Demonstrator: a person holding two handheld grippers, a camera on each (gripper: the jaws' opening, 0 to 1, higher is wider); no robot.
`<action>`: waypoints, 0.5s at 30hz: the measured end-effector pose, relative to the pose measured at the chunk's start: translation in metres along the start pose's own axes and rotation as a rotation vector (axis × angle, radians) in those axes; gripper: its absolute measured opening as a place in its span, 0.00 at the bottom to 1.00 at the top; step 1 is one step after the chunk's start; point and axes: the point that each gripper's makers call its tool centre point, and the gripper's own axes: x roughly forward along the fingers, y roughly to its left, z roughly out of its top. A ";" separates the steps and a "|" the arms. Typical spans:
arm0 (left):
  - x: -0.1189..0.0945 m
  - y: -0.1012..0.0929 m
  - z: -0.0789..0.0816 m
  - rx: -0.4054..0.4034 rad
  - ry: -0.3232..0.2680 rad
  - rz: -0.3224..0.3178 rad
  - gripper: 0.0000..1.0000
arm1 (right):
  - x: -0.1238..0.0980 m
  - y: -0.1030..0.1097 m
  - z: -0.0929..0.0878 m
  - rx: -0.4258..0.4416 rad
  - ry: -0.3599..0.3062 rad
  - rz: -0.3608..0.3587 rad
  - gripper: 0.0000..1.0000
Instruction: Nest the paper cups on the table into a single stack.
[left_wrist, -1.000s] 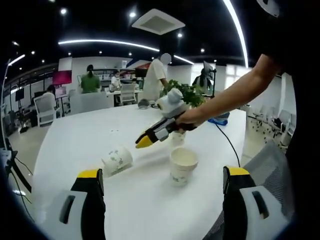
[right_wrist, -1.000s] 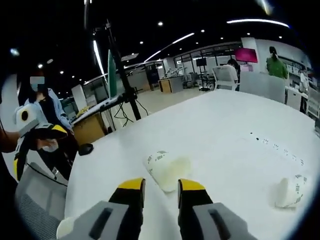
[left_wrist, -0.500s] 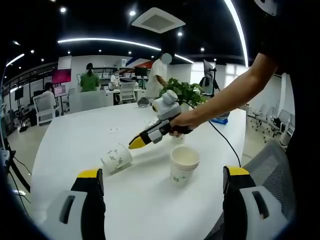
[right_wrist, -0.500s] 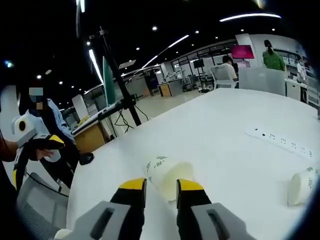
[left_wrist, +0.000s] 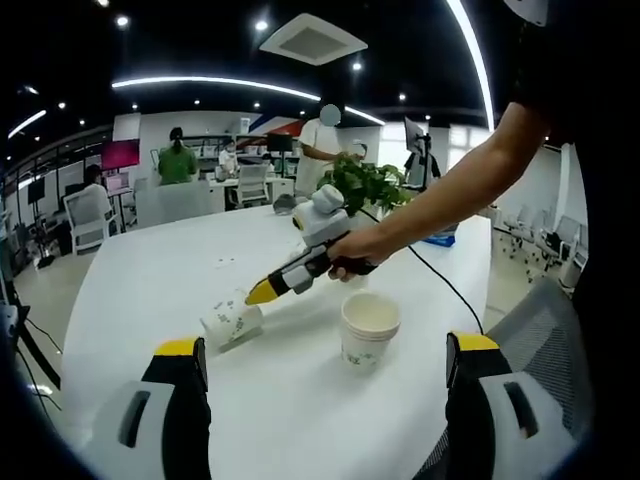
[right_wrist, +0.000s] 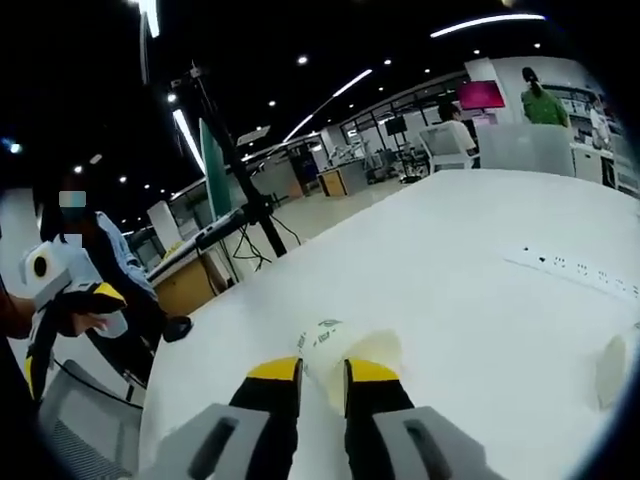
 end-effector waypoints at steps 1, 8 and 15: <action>0.000 -0.001 0.000 0.001 0.001 -0.002 0.99 | 0.001 0.000 0.000 0.004 -0.001 0.000 0.12; 0.001 -0.002 0.000 0.028 -0.005 -0.007 0.99 | 0.000 0.012 -0.001 0.011 0.007 0.014 0.00; 0.003 -0.005 0.004 0.035 -0.005 -0.023 0.99 | -0.004 0.019 0.004 0.016 -0.003 0.028 0.00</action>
